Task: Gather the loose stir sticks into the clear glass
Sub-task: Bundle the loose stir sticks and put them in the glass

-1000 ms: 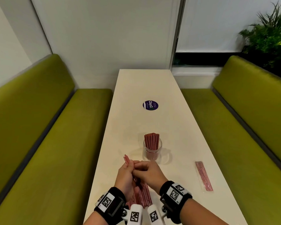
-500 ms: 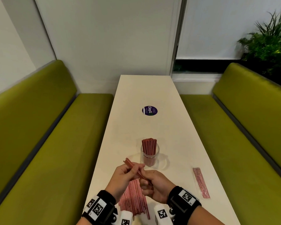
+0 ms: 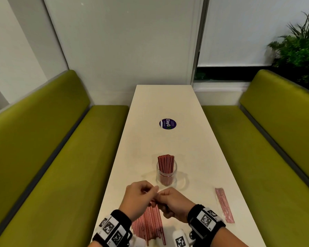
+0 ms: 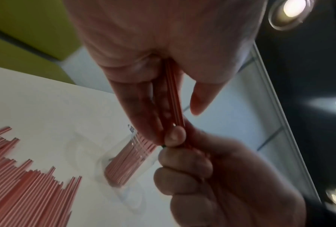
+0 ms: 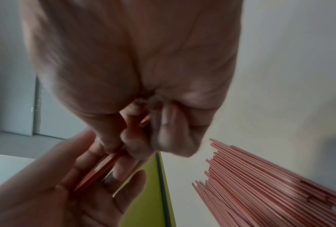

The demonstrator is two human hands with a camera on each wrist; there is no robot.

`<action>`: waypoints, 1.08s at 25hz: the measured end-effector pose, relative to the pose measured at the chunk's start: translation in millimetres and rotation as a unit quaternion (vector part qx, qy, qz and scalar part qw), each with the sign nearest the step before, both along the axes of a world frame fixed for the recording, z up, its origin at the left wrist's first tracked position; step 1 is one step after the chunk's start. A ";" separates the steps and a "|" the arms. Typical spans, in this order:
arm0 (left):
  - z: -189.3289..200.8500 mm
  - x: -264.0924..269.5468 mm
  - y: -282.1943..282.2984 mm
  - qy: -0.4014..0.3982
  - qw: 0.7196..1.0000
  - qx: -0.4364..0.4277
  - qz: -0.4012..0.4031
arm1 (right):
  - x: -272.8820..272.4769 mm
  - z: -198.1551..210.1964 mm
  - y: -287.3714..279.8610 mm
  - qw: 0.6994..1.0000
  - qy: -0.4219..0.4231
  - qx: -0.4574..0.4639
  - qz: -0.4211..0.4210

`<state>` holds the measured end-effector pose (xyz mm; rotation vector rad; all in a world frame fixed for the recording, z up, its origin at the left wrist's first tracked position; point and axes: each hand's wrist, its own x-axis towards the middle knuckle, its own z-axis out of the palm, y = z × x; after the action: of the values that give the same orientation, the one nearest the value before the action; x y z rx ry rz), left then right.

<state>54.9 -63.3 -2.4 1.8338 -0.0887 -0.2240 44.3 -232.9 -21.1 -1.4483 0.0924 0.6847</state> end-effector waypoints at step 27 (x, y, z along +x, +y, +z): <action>-28.2 33.2 -67.5 0.208 0.925 -0.301 0.100 | 51.9 12.5 -44.1 0.950 -0.197 -0.031 -0.241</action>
<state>88.2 -130.9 -30.6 1.1423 0.2982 -0.3899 96.1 -277.0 -8.5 -1.5211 0.1508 -0.0103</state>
